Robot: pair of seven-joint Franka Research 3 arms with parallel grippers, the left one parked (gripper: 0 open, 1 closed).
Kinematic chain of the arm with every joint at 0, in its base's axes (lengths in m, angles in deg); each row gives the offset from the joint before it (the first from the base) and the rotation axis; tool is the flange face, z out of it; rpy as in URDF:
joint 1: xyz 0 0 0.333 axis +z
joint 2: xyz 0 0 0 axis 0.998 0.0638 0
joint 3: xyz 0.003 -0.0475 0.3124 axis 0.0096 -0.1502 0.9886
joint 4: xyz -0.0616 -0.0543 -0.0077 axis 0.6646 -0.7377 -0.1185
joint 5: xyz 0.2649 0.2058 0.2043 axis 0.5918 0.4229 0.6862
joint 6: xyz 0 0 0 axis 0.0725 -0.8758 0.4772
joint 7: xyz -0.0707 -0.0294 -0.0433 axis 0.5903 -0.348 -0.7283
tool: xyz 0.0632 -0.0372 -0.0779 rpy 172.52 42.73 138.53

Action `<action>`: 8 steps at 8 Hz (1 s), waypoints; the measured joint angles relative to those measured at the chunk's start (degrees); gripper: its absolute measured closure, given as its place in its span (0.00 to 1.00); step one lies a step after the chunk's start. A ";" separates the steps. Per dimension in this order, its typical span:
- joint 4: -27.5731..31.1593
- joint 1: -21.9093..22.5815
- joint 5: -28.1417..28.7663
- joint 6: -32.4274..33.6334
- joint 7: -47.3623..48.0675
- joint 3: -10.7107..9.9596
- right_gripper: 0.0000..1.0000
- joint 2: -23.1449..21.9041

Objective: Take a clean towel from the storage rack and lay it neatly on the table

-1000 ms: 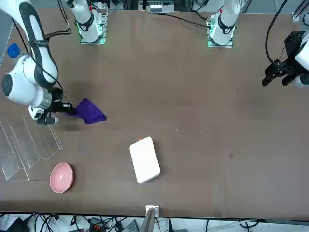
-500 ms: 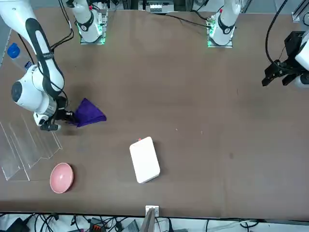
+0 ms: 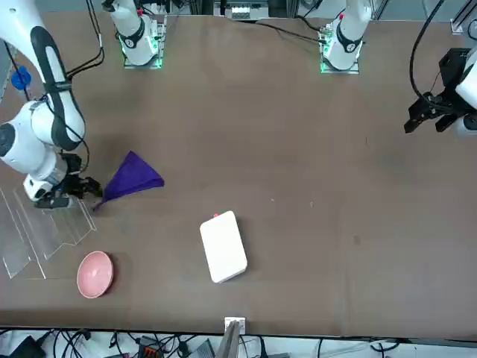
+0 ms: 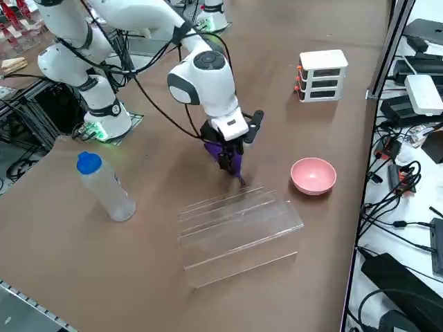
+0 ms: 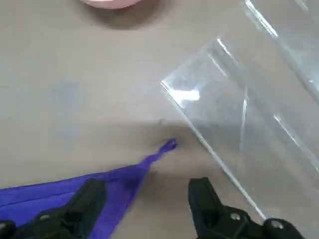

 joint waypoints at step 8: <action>3.96 2.68 -0.30 0.67 8.08 -0.10 0.40 -0.08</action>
